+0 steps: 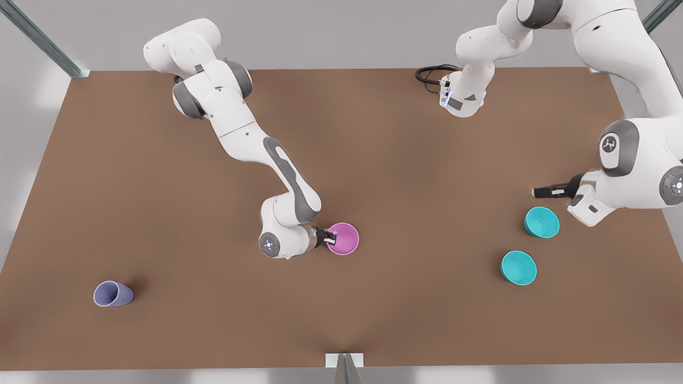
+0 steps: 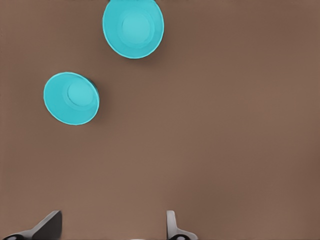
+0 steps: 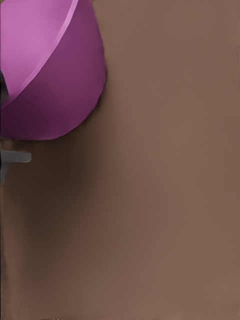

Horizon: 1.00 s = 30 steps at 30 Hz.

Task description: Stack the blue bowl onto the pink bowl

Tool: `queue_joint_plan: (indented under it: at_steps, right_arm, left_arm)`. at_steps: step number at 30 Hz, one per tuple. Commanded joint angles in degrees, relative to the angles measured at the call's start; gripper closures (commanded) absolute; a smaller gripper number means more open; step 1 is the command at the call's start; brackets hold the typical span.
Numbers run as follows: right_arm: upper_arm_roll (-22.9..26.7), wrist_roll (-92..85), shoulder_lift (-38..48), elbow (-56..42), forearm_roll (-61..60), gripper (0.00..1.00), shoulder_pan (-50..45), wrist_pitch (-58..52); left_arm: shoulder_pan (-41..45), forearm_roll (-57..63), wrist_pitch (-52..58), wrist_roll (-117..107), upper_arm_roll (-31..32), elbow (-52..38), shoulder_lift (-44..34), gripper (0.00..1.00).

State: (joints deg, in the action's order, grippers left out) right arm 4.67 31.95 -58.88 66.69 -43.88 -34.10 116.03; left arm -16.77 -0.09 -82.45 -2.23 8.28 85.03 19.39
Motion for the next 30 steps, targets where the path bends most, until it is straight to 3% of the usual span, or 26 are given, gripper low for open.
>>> queue_joint_plan:
  at_steps: [1, 4, 8, 12, 14, 16, 20, 22, 23, 24, 26, 27, 28, 30]
  right_arm:
    - [0.0, 39.7, 0.3, -0.1, -0.2, 0.00, 0.0, 0.3]
    - [0.0, 39.3, 2.5, 0.1, -0.2, 0.00, 0.3, -1.2]
    - [1.4, 35.3, 10.2, 2.1, 3.0, 0.00, 2.5, -9.8]
    - [2.3, 3.2, 19.7, 2.0, 32.9, 0.00, 14.8, -37.7]
    - [4.7, -20.0, 23.3, 0.0, 37.4, 0.00, 25.9, -46.0]
    - [4.4, -31.2, 23.4, -8.7, 37.8, 0.00, 28.8, -52.9]
    - [4.2, -37.0, 38.4, -6.7, 40.5, 0.00, 28.2, -56.3]
    - [4.0, -37.0, 39.8, -4.8, 41.5, 0.00, 27.6, -54.9]
    - [3.9, -37.0, 40.0, -4.9, 42.2, 0.00, 27.2, -54.9]
    - [3.9, -37.0, 40.0, -5.1, 42.3, 0.00, 27.0, -54.9]
    - [3.7, -36.9, 45.7, 0.8, 42.6, 0.00, 26.7, -50.7]
    - [2.1, -36.9, 53.8, 12.5, 44.0, 0.00, 27.0, -41.2]
    - [1.0, -36.4, 56.2, 16.5, 44.9, 0.00, 27.2, -38.1]
    - [1.0, -36.9, 54.1, 15.9, 47.1, 0.00, 25.9, -38.0]
  left_arm:
    - [-3.4, 0.2, -14.5, 20.2, -2.8, 0.0, 4.1, 0.00]
    - [-3.8, -3.6, -29.1, 31.3, -5.4, 4.5, 10.8, 0.00]
    - [-6.0, -3.7, -31.1, 44.7, -9.1, 4.5, 13.5, 0.00]
    - [-6.4, -6.8, -32.0, 45.3, -10.5, 5.0, 17.1, 0.00]
    - [-6.3, -6.9, -32.0, 45.4, -10.6, 8.5, 17.4, 0.00]
    - [-6.3, -6.7, -31.9, 45.6, -10.6, 9.5, 17.7, 0.00]
    - [-6.3, -6.6, -32.0, 45.6, -10.6, 9.5, 20.0, 0.00]
    - [-6.3, -6.6, -32.0, 45.6, -10.6, 9.4, 20.4, 0.00]
    - [-6.2, -6.7, -32.0, 45.5, -10.6, 9.4, 20.4, 0.04]
    - [-6.2, -6.7, -32.0, 45.4, -10.6, 9.4, 20.5, 0.35]
    - [-6.1, -6.8, -31.9, 45.4, -10.6, 9.4, 20.5, 0.75]
    - [-6.2, -6.9, -31.9, 45.4, -10.6, 9.4, 20.6, 0.76]
    - [-6.1, -6.9, -31.8, 45.4, -10.6, 9.5, 20.6, 0.78]
    - [-6.1, -6.9, -31.7, 45.4, -10.6, 9.4, 20.6, 0.79]
